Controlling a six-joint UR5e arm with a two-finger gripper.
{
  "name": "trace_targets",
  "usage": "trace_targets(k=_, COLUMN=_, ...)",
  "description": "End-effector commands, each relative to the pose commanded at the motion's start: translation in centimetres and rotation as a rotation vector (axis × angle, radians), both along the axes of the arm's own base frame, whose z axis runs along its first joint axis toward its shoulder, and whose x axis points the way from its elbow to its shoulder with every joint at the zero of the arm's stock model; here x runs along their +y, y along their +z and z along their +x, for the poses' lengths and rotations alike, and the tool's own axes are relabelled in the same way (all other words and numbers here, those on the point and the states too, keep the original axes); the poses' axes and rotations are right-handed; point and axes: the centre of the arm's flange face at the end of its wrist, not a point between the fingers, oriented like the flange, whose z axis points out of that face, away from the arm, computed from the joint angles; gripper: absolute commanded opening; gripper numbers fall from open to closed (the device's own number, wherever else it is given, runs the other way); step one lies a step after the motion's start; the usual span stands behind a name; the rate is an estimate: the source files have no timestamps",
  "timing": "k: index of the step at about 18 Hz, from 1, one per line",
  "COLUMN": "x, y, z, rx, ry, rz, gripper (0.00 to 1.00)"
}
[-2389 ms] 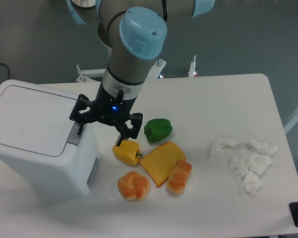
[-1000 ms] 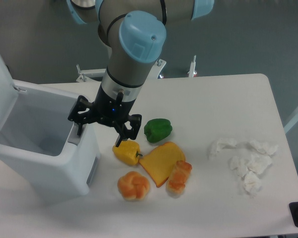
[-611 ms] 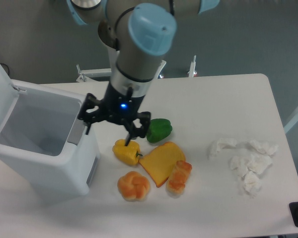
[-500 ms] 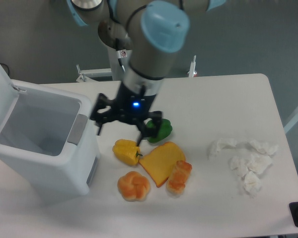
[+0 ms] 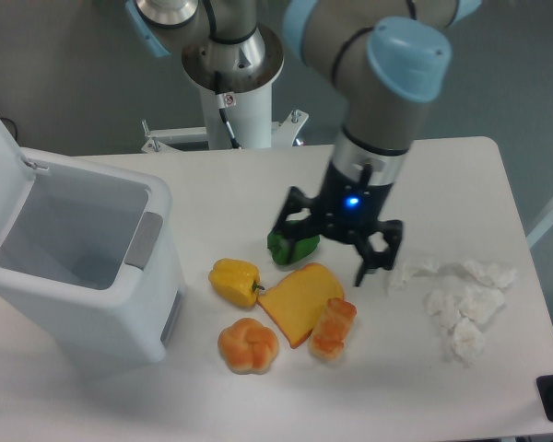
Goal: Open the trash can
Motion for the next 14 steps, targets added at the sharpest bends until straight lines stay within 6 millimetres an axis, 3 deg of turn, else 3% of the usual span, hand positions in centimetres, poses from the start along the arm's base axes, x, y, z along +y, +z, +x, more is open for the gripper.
trace_targets(k=9, x=-0.9, y=-6.1, z=-4.9, rx=0.103, ry=-0.188, rz=-0.187, gripper=1.00)
trace_targets(k=14, x=0.2, y=-8.7, z=-8.5, rx=0.123, ry=-0.224, rz=-0.256, gripper=1.00)
